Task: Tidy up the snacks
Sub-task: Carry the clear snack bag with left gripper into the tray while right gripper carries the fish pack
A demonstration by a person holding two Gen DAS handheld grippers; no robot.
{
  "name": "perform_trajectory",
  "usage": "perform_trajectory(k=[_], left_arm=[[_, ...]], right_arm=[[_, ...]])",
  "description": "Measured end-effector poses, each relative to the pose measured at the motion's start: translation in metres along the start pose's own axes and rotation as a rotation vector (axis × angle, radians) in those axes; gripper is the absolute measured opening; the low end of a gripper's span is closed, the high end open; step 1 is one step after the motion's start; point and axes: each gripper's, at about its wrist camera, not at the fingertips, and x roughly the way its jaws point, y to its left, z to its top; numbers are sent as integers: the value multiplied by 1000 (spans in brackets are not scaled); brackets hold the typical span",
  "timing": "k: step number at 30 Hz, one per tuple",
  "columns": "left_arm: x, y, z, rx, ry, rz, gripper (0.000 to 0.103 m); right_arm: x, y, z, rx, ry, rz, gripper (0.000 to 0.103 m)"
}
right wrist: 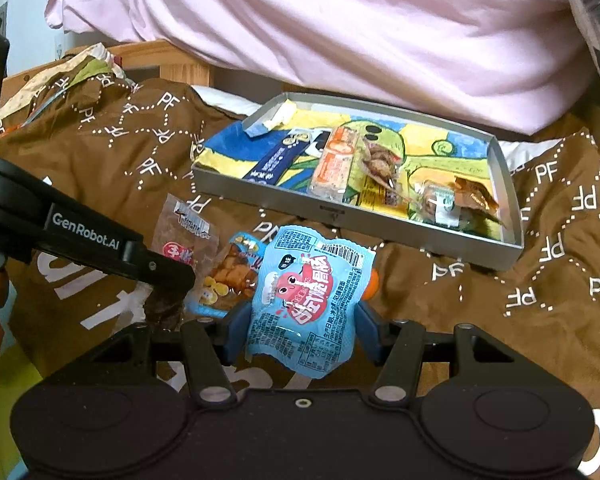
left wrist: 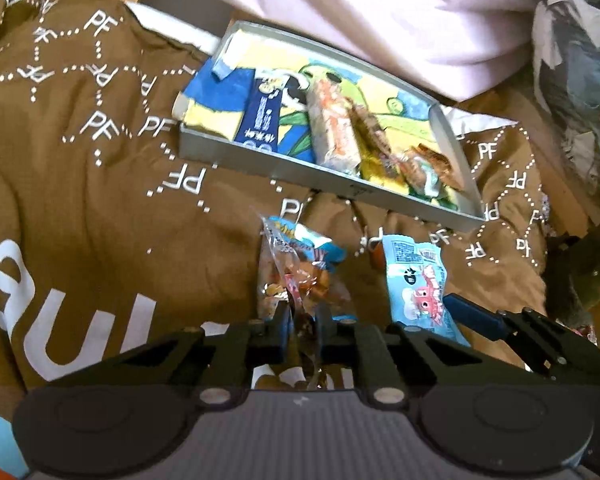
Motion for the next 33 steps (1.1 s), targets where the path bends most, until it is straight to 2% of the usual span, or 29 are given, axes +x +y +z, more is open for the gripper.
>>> perform_trajectory(k=[5,11,15,19,22,27,33], left_arm=[[-11,0,4,-14,-46,-24,11],[-25,-5,23,-5,-133,-90,11],[-22,-11,34,12,-159,-87,11],[-22,-18,60,15,-208,-100,11],[-22,-32,85,52,-280,-108,11],[-1,-59,122,85,-338,-148,11],[46,-83,151,91,-305,-180,11]], right_arm=[[-7,-3,5,-10,-48,-16,58],[-12,-7,14,-29,-127,-51,58],[-10,-10,18,-45,-170,-74,58],[-2,-18,29,-46,-230,-92,58],[4,-32,39,-32,-281,-92,58],[18,-61,60,9,-343,-125,59],[45,-101,78,66,-358,-180,59]])
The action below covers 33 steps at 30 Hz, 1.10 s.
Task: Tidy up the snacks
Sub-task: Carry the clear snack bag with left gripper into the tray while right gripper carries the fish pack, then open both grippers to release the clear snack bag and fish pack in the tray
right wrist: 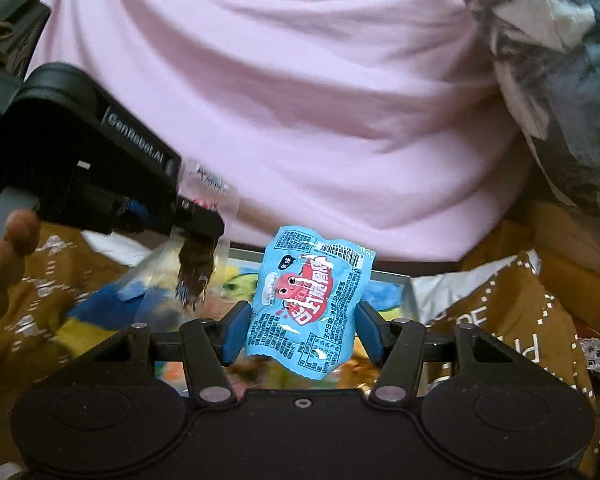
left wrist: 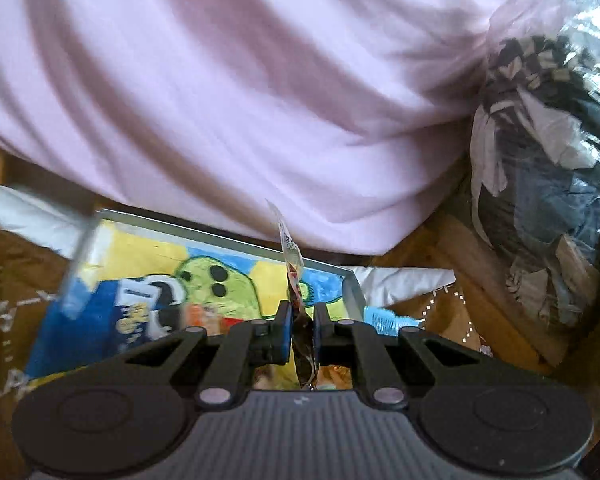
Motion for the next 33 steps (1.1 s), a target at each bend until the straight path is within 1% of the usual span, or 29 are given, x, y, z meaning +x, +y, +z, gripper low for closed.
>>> perform_trajectory(k=[4,8,10,16,21,24,26,28,31,32,33], left_arm=[[40,-2,-1,-18,57,-2,11],[76,0,-8,-45,115,7,11],[88,3,-12,-50,133,15,11],[102,10,-20,-41,166,58,11],[110,12,-22,-36,213,129,12],[111,13,-24,-41,224,148,13],[109,12,-24,-44,227,163,21],[108,11,-22,-56,230,166,38],[99,9,-18,-58,211,190,55],[96,8,-16,-58,202,194,56],[91,7,-14,-58,195,195,60]], right_arm=[[31,-22,-5,48,49,-34,59],[57,-36,-13,84,123,-30,59],[60,-37,-17,84,151,-34,59],[73,-43,-25,123,213,-33,60],[76,-42,-27,136,215,-30,60],[76,-41,-26,131,214,-33,62],[78,-42,-25,133,218,-35,63],[75,-44,-23,140,208,-33,65],[69,-45,-18,149,186,-36,79],[66,-46,-17,152,176,-35,81],[63,-46,-15,156,167,-34,81]])
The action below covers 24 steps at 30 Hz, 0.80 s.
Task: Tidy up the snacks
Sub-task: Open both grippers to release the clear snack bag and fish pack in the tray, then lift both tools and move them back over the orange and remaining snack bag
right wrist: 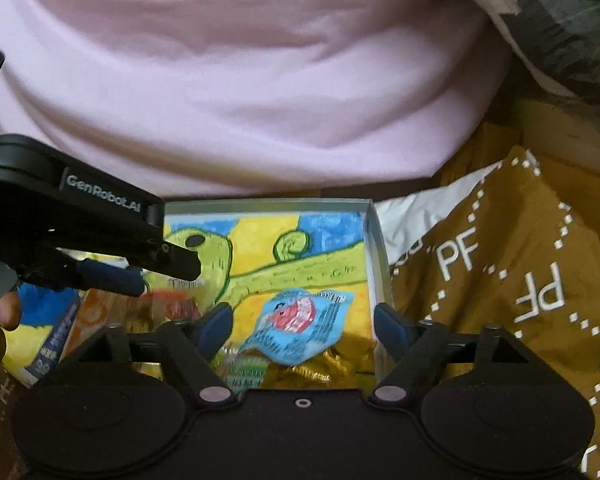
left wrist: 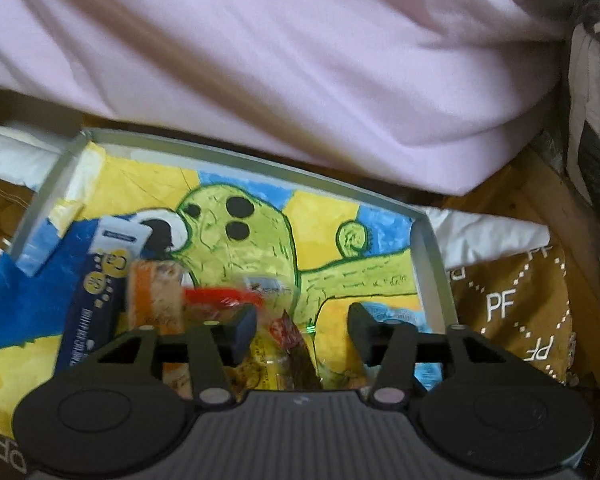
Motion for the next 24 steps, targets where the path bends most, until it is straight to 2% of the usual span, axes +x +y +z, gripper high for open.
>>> perform_trajectory(k=[1,6,9,11,13,18,24], left_arm=[[-4,0,1,-2,-6,3,66],[-32,-3,4,12,-71,28,83],[-51,-6,3,24,-117,49,92],[-64,-7,3,32,-148,62,97],[-78,-8,0,39,-184,87,103],[-109,-9,-17,105,-250,152,102],[-144,-7,-39,140,-304,179,103]], right_arm=[[-3,0,2,3,-8,2,81],[-23,-2,11,21,-56,10,87],[-38,-2,15,27,-87,10,94],[-47,-1,17,27,-108,6,102],[-56,-1,17,28,-124,-5,102],[-77,-2,13,35,-134,-25,102],[-112,-1,14,63,-181,-14,102]])
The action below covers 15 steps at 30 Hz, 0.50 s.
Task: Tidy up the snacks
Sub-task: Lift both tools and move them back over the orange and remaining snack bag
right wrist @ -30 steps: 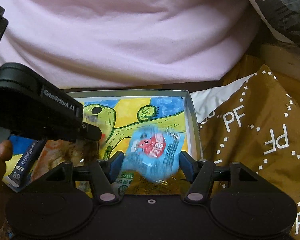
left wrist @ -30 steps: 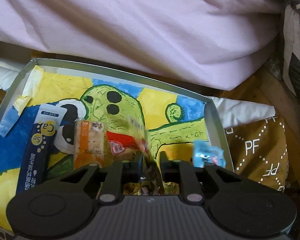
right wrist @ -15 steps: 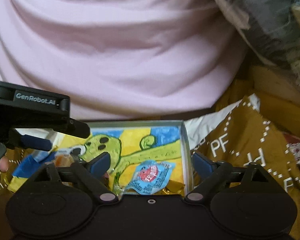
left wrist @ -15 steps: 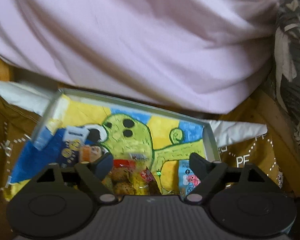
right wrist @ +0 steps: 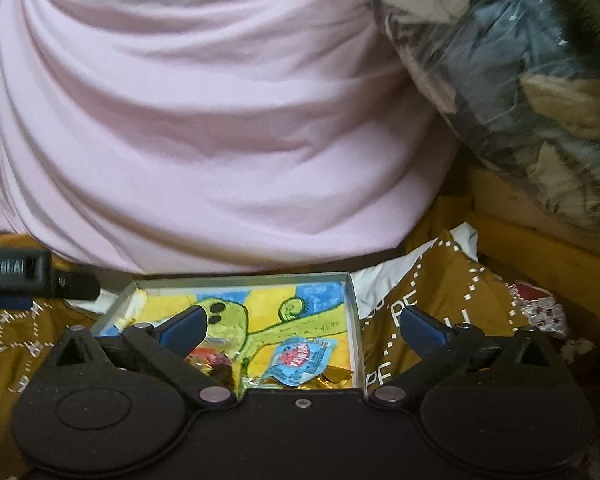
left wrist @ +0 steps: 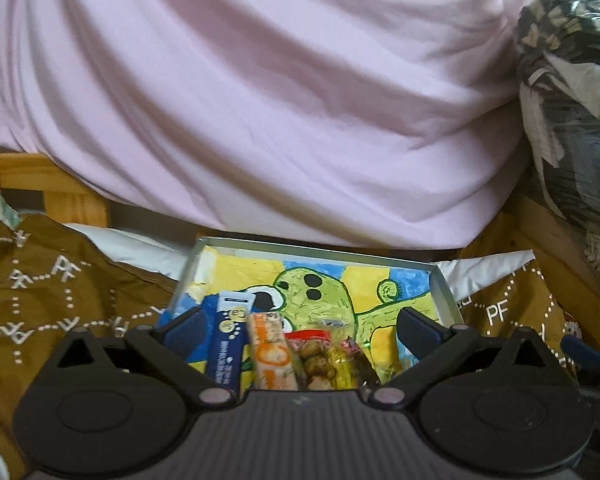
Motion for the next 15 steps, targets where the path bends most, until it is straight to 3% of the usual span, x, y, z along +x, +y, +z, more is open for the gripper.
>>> perform_trajectory(k=[15], left_arm=[[-88,14,-36,39,-84,-7,103]], right_arm=[[-101,18,-8,-4,-95,29,102]])
